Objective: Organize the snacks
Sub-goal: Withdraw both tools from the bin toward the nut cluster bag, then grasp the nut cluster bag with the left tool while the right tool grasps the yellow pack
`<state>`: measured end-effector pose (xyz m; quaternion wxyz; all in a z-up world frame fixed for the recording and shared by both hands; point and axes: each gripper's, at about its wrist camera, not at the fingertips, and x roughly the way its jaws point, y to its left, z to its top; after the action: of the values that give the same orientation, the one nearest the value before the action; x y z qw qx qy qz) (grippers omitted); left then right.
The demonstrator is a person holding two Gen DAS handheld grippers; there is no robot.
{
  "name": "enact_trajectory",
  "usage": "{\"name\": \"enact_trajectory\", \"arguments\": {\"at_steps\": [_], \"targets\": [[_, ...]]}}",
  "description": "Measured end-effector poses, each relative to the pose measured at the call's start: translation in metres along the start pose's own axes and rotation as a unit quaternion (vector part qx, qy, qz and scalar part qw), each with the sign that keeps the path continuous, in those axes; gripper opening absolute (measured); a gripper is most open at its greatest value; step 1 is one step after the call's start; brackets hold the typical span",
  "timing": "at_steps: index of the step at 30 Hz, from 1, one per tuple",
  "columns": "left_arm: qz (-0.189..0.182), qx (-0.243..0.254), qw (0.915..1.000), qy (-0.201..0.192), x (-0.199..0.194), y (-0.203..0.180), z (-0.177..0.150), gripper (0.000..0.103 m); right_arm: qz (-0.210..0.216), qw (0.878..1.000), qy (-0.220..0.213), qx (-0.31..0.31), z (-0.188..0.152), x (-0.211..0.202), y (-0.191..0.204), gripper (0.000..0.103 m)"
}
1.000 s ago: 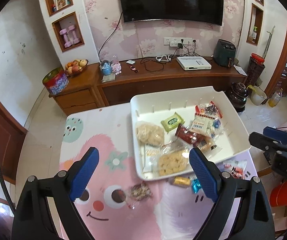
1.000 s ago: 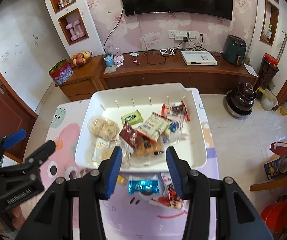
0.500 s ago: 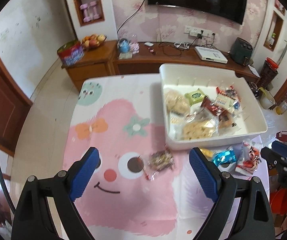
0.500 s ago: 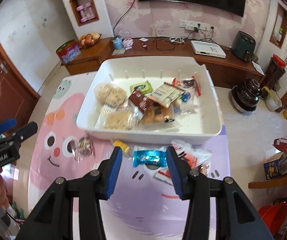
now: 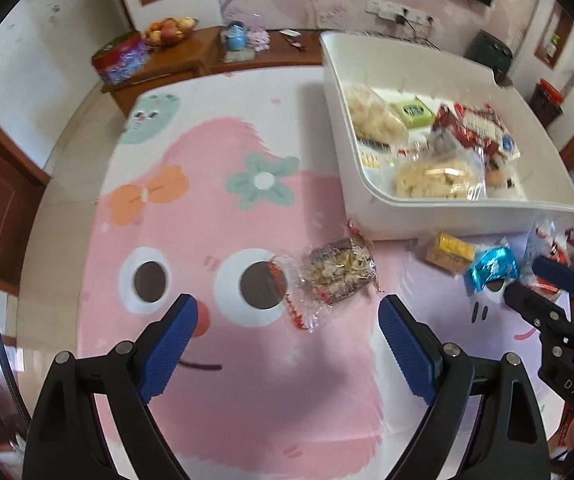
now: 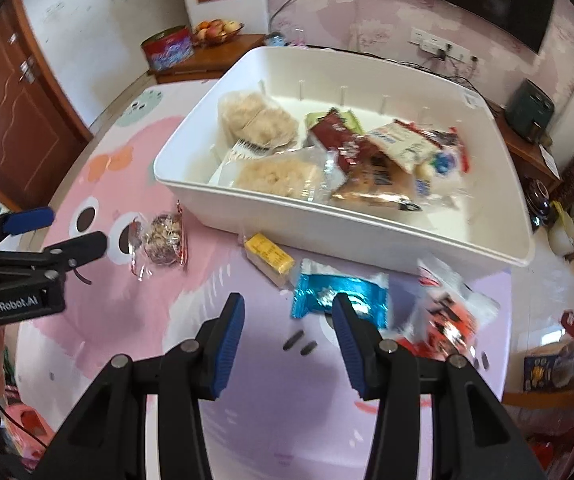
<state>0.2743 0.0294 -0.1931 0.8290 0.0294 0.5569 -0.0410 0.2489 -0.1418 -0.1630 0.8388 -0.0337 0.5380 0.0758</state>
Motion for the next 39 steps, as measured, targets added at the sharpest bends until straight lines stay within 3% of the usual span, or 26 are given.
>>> {"name": "enact_trajectory", "arguments": {"at_steps": [5, 10, 15, 24, 27, 29, 31, 34, 39], "targets": [[-0.006, 0.062, 0.9981, -0.008, 0.028, -0.013, 0.006, 0.091, -0.001, 0.999, 0.002, -0.050, 0.008, 0.028, 0.012, 0.046], [-0.012, 0.133, 0.9909, -0.012, 0.048, -0.028, 0.010, 0.091, -0.016, 0.996, 0.000, -0.092, 0.014, 0.053, 0.024, 0.046], [-0.019, 0.169, 0.9855, -0.004, 0.064, -0.037, 0.013, 0.091, -0.012, 0.996, 0.015, -0.093, 0.017, 0.071, 0.023, 0.046], [-0.034, 0.151, 0.9879, 0.016, 0.085, -0.030, 0.022, 0.091, 0.053, 0.995, 0.013, -0.078, 0.022, 0.079, 0.021, 0.048], [-0.041, 0.147, 0.9880, 0.019, 0.089, -0.025, 0.022, 0.077, 0.077, 0.995, 0.021, -0.063, 0.023, 0.082, 0.018, 0.052], [-0.059, 0.141, 0.9881, 0.017, 0.088, -0.021, 0.021, 0.059, 0.089, 0.994, 0.032, -0.048, 0.024, 0.086, 0.018, 0.055], [-0.054, 0.138, 0.9888, 0.014, 0.087, -0.020, 0.020, 0.058, 0.096, 0.994, 0.046, -0.031, 0.024, 0.090, 0.019, 0.056], [-0.042, 0.139, 0.9895, 0.003, 0.083, -0.019, 0.015, 0.053, 0.093, 0.994, 0.050, -0.004, 0.025, 0.092, 0.022, 0.060], [-0.029, 0.123, 0.9919, -0.001, 0.078, -0.011, 0.005, 0.052, 0.050, 0.998, 0.044, 0.011, 0.025, 0.095, 0.034, 0.062]]}}
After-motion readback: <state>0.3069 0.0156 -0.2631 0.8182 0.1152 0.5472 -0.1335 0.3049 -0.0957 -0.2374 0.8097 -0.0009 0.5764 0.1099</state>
